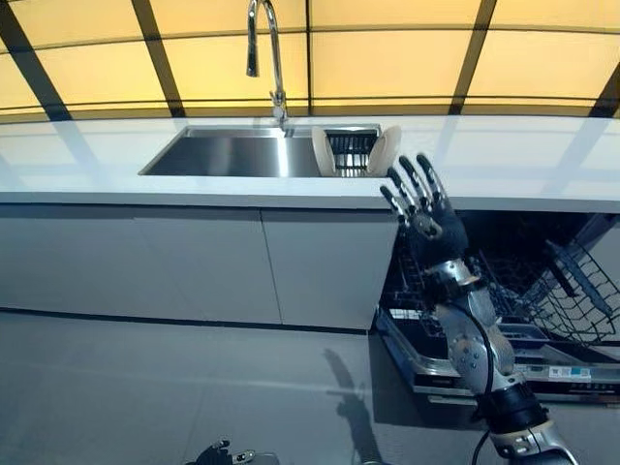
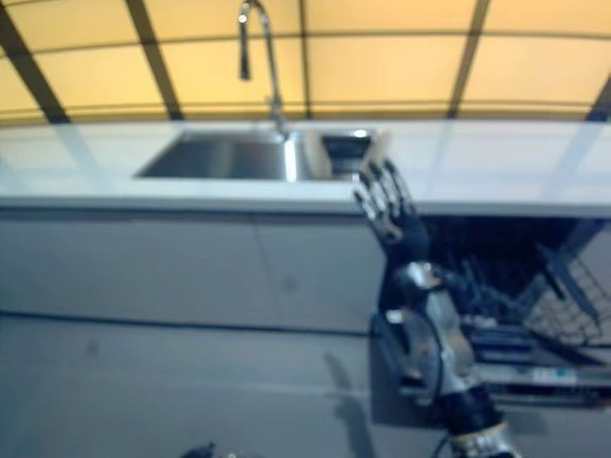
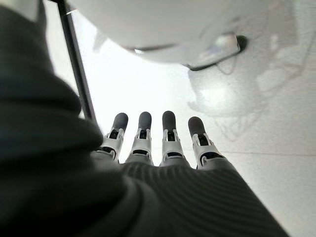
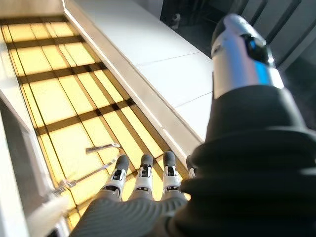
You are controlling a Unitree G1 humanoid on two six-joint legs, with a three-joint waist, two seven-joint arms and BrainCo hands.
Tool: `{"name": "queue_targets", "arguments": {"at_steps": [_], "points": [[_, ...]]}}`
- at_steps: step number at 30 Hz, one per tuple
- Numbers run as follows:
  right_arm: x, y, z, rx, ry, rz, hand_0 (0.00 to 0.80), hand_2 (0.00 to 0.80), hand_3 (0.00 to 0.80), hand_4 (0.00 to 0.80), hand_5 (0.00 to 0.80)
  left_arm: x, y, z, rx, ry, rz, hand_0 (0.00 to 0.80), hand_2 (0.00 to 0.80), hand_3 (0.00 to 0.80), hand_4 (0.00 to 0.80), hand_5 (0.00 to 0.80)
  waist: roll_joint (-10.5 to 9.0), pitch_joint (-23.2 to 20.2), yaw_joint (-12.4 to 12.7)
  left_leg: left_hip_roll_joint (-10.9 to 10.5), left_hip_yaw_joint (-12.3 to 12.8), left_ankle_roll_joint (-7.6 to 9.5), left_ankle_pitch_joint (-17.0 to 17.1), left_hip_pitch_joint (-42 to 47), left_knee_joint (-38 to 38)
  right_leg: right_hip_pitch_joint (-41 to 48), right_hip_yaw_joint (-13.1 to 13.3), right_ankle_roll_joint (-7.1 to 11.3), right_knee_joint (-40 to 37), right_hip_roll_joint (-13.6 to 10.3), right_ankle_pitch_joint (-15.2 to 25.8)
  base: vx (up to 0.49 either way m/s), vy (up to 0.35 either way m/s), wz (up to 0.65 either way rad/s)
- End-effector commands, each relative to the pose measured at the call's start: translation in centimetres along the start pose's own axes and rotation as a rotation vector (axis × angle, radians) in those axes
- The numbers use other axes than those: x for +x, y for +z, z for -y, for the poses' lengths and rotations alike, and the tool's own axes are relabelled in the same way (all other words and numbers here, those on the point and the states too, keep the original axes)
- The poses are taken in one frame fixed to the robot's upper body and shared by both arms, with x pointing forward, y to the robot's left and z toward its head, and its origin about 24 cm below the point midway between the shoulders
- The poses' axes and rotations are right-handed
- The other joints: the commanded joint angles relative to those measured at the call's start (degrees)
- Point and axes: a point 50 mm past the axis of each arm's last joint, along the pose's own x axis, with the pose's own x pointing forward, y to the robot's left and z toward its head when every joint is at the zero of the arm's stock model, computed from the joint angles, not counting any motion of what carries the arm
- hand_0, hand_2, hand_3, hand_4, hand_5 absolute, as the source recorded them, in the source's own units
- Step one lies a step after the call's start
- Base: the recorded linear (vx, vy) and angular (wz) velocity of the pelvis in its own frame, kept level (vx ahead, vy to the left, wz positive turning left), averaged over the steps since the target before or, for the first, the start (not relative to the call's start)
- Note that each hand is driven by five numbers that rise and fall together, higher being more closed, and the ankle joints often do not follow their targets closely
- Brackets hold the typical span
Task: Take plates into dishwasher
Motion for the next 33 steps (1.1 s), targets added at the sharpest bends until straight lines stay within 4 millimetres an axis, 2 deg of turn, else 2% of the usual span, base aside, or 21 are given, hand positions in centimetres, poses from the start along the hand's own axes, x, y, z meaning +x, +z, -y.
{"name": "queue_targets", "arguments": {"at_steps": [1, 3, 6, 8, 9, 11, 12, 13, 15, 16, 17, 18, 19, 21, 24, 27, 28, 29, 30, 31, 33], "points": [[2.8, 4.0, -1.5, -0.099, 0.068, 0.171, 0.000, 0.000, 0.000, 0.000, 0.000, -0.5, -2.3, 0.3, 0.051, -0.005, -0.063, 0.000, 0.000, 0.000, 0.000, 0.000, -1.71, 0.01, 0.99, -0.77, -2.39, 1.37, 12.35, -0.95, -13.99, 9.17, 1.00, 2.58, -6.09, 3.49, -2.18, 0.289, 0.031, 0.01], [3.1, 4.5, -1.4, -0.127, 0.081, 0.174, 0.000, 0.000, 0.000, 0.000, 0.000, -0.7, -3.0, 0.2, 0.039, -0.003, -0.072, 0.000, 0.000, 0.000, 0.000, 0.000, -1.35, 0.26, 0.65, 0.61, -2.22, 0.22, 15.60, -1.16, -19.65, 10.10, 0.18, 2.09, -4.92, 3.83, -3.64, 0.362, 0.050, 0.00], [3.1, 5.0, -1.2, -0.145, 0.114, 0.164, 0.000, 0.000, 0.000, 0.000, 0.000, -0.9, -3.7, 0.0, 0.018, 0.002, -0.086, 0.000, 0.000, 0.000, 0.000, 0.000, -1.20, 0.19, 0.17, 1.20, -1.63, -0.67, 17.64, -2.65, -19.40, 10.86, -0.82, 1.59, -1.98, 3.67, -7.31, 0.454, 0.107, 0.02], [3.4, 5.3, -1.3, -0.144, 0.127, 0.163, 0.000, 0.000, 0.000, 0.000, 0.000, -0.9, -3.7, -0.4, -0.001, 0.008, -0.090, 0.000, 0.000, 0.000, 0.000, 0.000, -1.66, -0.06, 0.17, 0.88, 0.17, 0.60, 13.70, -2.81, -16.04, 11.23, -1.06, 1.95, 0.11, 2.53, -9.03, 0.593, 0.183, -0.06], [3.4, 5.4, -1.1, -0.146, 0.123, 0.159, 0.000, 0.000, 0.000, 0.000, 0.000, -0.9, -3.7, -0.6, -0.010, 0.014, -0.093, 0.000, 0.000, 0.000, 0.000, 0.000, -2.23, -0.52, 0.24, 0.46, 2.93, 2.45, 7.90, -2.46, -13.61, 11.92, -1.78, 2.72, 1.14, 1.25, -10.01, 0.749, 0.238, -0.10], [2.8, 5.4, -0.7, -0.150, 0.101, 0.151, 0.000, 0.000, 0.000, 0.000, 0.000, -0.9, -3.7, -0.7, -0.007, 0.022, -0.096, 0.000, 0.000, 0.000, 0.000, 0.000, -3.29, -1.69, 1.30, -1.03, 4.56, 4.09, 1.35, -2.61, -7.56, 14.77, -2.74, 5.14, 2.31, -1.24, -10.10, 0.758, 0.241, -0.12], [2.7, 5.4, -0.7, -0.150, 0.100, 0.151, 0.000, 0.000, 0.000, 0.000, 0.000, -0.9, -3.6, -0.8, -0.008, 0.024, -0.096, 0.000, 0.000, 0.000, 0.000, 0.000, -3.41, -1.81, 1.26, -1.24, 4.60, 4.57, 0.90, -2.48, -7.51, 14.76, -2.99, 5.42, 2.96, -1.54, -9.56, 0.760, 0.276, -0.20], [2.2, 5.3, -0.5, -0.149, 0.086, 0.151, 0.000, 0.000, 0.000, 0.000, 0.000, -0.8, -3.3, -0.9, -0.010, 0.034, -0.090, 0.000, 0.000, 0.000, 0.000, 0.000, -4.48, -3.06, 1.50, -3.60, 4.41, 7.35, -1.36, -1.09, -7.92, 14.09, -4.15, 9.04, 8.43, -4.40, -3.24, 0.694, 0.293, -0.24], [1.2, 5.1, -0.2, -0.152, 0.065, 0.146, 0.000, 0.000, 0.000, 0.000, 0.000, -0.8, -3.1, -1.3, 0.019, 0.037, -0.077, 0.000, 0.000, 0.000, 0.000, 0.000, -5.67, -4.26, 1.28, -7.60, 2.25, 10.34, -2.94, 1.01, -8.38, 9.75, -4.23, 12.24, 25.36, -10.15, 8.46, 0.822, 0.378, -0.25], [0.9, 5.0, -0.2, -0.155, 0.061, 0.143, 0.000, 0.000, 0.000, 0.000, 0.000, -0.7, -2.9, -1.3, 0.024, 0.035, -0.071, 0.000, 0.000, 0.000, 0.000, 0.000, -5.80, -4.39, 0.97, -8.51, 1.61, 11.03, -3.02, 1.78, -8.67, 7.30, -3.69, 12.52, 30.71, -11.74, 11.15, 0.540, 0.323, -0.04], [0.6, 4.9, -0.2, -0.156, 0.057, 0.144, 0.000, 0.000, 0.000, 0.000, 0.000, -0.6, -2.6, -1.3, 0.030, 0.034, -0.061, 0.000, 0.000, 0.000, 0.000, 0.000, -6.06, -4.18, 0.53, -10.10, 1.32, 12.54, -3.24, 2.44, -8.97, 1.63, -2.50, 12.43, 41.49, -14.86, 13.93, 0.467, 0.295, 0.19], [0.4, 4.8, -0.2, -0.149, 0.049, 0.145, 0.000, 0.000, 0.000, 0.000, 0.000, -0.5, -2.0, -1.6, 0.043, 0.037, -0.049, 0.000, 0.000, 0.000, 0.000, 0.000, -5.66, -3.97, 0.22, -10.72, 0.17, 13.20, -4.05, 4.27, -9.30, -2.72, -0.92, 12.86, 46.03, -15.71, 14.88, 0.442, 0.295, 0.17], [0.5, 4.6, -0.2, -0.149, 0.045, 0.143, 0.000, 0.000, 0.000, 0.000, 0.000, -0.4, -1.5, -1.8, 0.057, 0.038, -0.038, 0.000, 0.000, 0.000, 0.000, 0.000, -4.76, -3.66, 0.27, -10.30, 0.34, 13.46, -3.74, 5.52, -10.11, -6.15, -0.27, 13.01, 46.10, -15.25, 14.94, 0.407, 0.219, 0.11], [1.0, 4.6, -0.1, -0.160, 0.031, 0.148, 0.000, 0.000, 0.000, 0.000, 0.000, -0.3, -0.3, -2.2, 0.069, 0.038, -0.011, 0.000, 0.000, 0.000, 0.000, 0.000, -3.05, -3.25, 0.81, -8.79, 0.76, 13.06, -2.24, 7.26, -12.51, -9.00, -1.31, 12.05, 41.02, -13.53, 10.91, 0.290, 0.066, 0.00], [2.0, 5.5, 0.3, -0.179, 0.011, 0.161, 0.000, 0.000, 0.000, 0.000, 0.000, -0.1, 1.1, -2.6, 0.102, 0.045, 0.019, 0.000, 0.000, 0.000, 0.000, 0.000, -1.03, -2.15, 1.32, -5.63, 0.74, 11.51, -0.36, 10.75, -15.80, -9.58, -4.77, 10.76, 23.60, -8.55, 6.02, 0.286, -0.105, -0.03], [2.3, 6.1, 0.5, -0.170, -0.011, 0.173, 0.000, 0.000, 0.000, 0.000, 0.000, 0.0, 1.4, -2.9, 0.129, 0.055, 0.014, 0.000, 0.000, 0.000, 0.000, 0.000, -0.91, -1.87, 1.67, -4.22, 0.79, 9.97, -0.91, 12.53, -16.59, -6.90, -4.77, 12.68, -1.15, -3.52, 8.77, 0.310, -0.213, 0.01], [2.5, 6.2, 0.5, -0.166, -0.017, 0.174, 0.000, 0.000, 0.000, 0.000, 0.000, 0.1, 1.3, -2.7, 0.137, 0.056, 0.007, 0.000, 0.000, 0.000, 0.000, 0.000, -1.38, -1.84, 1.54, -4.65, 0.52, 9.33, -1.53, 12.96, -16.26, -6.03, -3.02, 13.94, -11.12, -1.86, 11.63, 0.294, -0.174, -0.19], [2.5, 6.2, 0.5, -0.169, -0.020, 0.175, 0.000, 0.000, 0.000, 0.000, 0.000, 0.1, 1.3, -2.6, 0.141, 0.055, 0.004, 0.000, 0.000, 0.000, 0.000, 0.000, -1.58, -1.85, 1.58, -4.90, 0.43, 9.21, -1.81, 12.98, -16.02, -5.81, -2.24, 14.21, -13.80, -1.48, 12.71, 0.326, -0.182, -0.27], [2.7, 6.4, 0.6, -0.180, -0.026, 0.177, 0.000, 0.000, 0.000, 0.000, 0.000, 0.1, 1.2, -2.3, 0.144, 0.054, 0.000, 0.000, 0.000, 0.000, 0.000, 0.000, -1.59, -1.62, 1.55, -5.23, 0.16, 9.12, -2.10, 13.14, -15.16, -8.91, 0.58, 14.54, -14.87, -0.90, 11.72, 0.319, -0.135, -0.16], [2.8, 6.7, 0.7, -0.185, -0.035, 0.179, 0.000, 0.000, 0.000, 0.000, 0.000, 0.2, 1.2, -2.2, 0.141, 0.054, -0.002, 0.000, 0.000, 0.000, 0.000, 0.000, -1.28, -1.49, 1.49, -5.41, 0.15, 9.40, -2.73, 13.49, -14.43, -10.68, 1.65, 14.14, -14.87, -0.86, 11.47, 0.360, -0.138, 0.03], [2.8, 6.9, 0.8, -0.202, -0.051, 0.178, 0.000, 0.000, 0.000, 0.000, 0.000, 0.1, 1.0, -2.3, 0.144, 0.054, -0.008, 0.000, 0.000, 0.000, 0.000, 0.000, -1.01, -1.30, 1.33, -5.46, 0.43, 9.82, -4.51, 14.31, -13.20, -10.37, 1.35, 13.68, -14.87, -1.23, 11.95, 0.433, -0.157, -0.01]]}}
